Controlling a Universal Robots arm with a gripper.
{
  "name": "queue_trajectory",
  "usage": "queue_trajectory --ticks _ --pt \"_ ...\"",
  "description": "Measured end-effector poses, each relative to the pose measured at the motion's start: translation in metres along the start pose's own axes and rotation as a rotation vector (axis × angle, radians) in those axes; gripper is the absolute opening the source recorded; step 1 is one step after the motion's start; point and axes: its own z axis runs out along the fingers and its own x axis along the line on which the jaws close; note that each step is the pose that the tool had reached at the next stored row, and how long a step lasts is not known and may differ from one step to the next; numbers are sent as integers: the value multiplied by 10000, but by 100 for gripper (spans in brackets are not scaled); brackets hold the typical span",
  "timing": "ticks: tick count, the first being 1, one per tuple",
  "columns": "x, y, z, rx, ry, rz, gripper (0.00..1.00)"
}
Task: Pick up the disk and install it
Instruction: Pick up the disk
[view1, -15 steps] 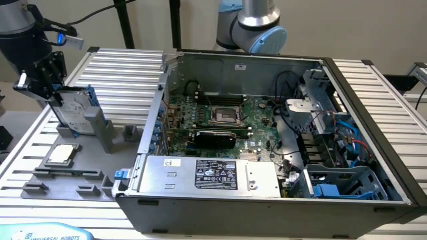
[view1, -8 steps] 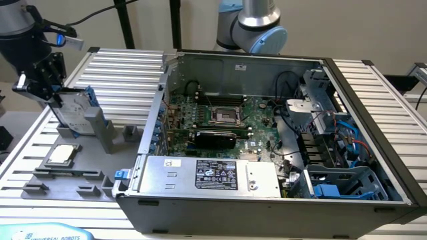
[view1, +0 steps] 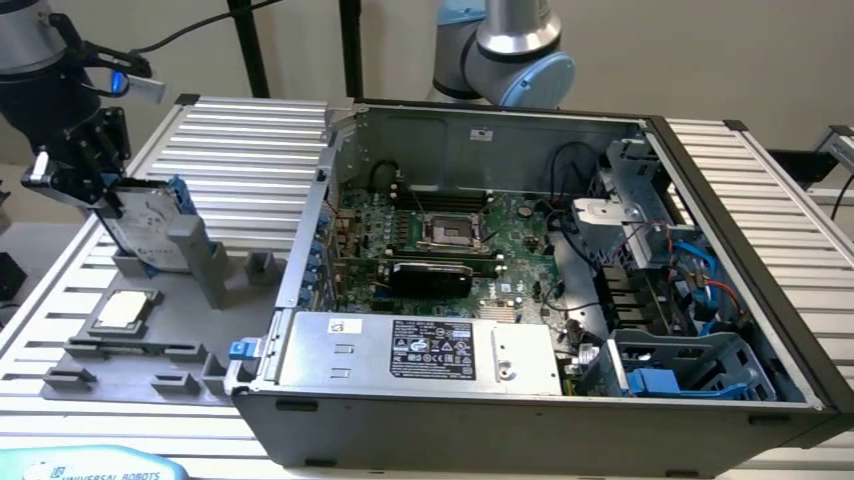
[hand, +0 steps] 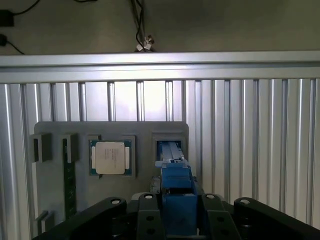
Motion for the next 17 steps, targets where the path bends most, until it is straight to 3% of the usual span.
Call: queue_trajectory --ticks 17 --pt "2 0 -14 0 -1 0 33"
